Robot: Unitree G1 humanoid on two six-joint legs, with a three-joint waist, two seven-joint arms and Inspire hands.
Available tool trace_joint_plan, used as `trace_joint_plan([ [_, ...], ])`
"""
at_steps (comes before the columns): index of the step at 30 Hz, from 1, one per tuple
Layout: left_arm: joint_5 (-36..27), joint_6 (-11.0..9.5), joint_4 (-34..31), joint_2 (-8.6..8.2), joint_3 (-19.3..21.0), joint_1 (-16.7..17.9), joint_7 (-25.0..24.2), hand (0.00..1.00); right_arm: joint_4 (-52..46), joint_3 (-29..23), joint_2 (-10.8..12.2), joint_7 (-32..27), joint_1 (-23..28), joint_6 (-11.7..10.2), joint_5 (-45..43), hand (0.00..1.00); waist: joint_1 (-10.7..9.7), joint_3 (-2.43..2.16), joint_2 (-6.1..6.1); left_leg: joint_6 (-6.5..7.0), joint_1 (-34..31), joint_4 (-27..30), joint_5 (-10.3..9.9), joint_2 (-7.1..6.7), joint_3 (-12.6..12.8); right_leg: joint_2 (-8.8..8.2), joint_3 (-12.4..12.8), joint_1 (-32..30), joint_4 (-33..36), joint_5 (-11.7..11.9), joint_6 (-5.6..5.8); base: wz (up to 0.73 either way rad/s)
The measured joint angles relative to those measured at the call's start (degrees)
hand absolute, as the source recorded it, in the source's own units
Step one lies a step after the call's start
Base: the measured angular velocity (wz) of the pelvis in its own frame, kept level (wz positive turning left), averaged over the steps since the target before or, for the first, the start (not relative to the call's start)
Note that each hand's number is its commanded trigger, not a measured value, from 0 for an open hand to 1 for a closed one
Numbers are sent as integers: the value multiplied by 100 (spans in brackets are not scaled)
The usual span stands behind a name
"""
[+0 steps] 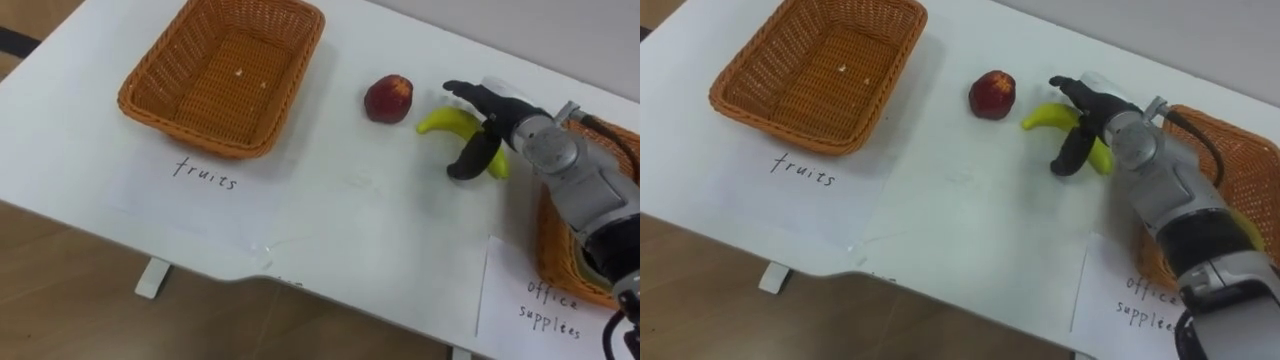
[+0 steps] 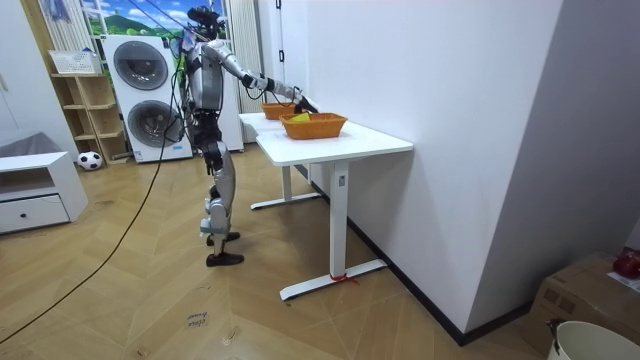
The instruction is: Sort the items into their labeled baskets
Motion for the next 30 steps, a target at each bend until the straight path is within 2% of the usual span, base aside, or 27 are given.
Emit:
trace_joint_plan([
  [5, -7, 0, 7, 15, -115, -33, 15, 0, 3, 187, -114, 61, -35, -5, 172, 0, 16, -2, 0, 0, 2, 10, 0, 0, 6, -1, 0, 2, 3, 2, -2, 0],
  [16, -55, -2, 9, 30, -112, -24, 14, 0, 295, 196, -149, 440, -208, 58, 472, 0, 45, -17, -42, 0, -1, 10, 1, 2, 6, -7, -32, 3, 8, 1, -2, 0],
  [22, -83, -31, 52, 63, -113, -69, -25, 0, 456, 401, -257, 655, -206, 58, 567, 0, 232, -23, -131, 0, 21, 19, 0, 2, 14, -7, -12, 13, 8, 2, -2, -1],
  [30, -116, -30, 84, 64, -110, -29, -44, 0, 576, 402, -308, 776, -206, 44, 559, 0, 306, 1, -128, -1, 23, 16, 1, 2, -24, 3, -35, 35, 6, 6, -9, 0],
])
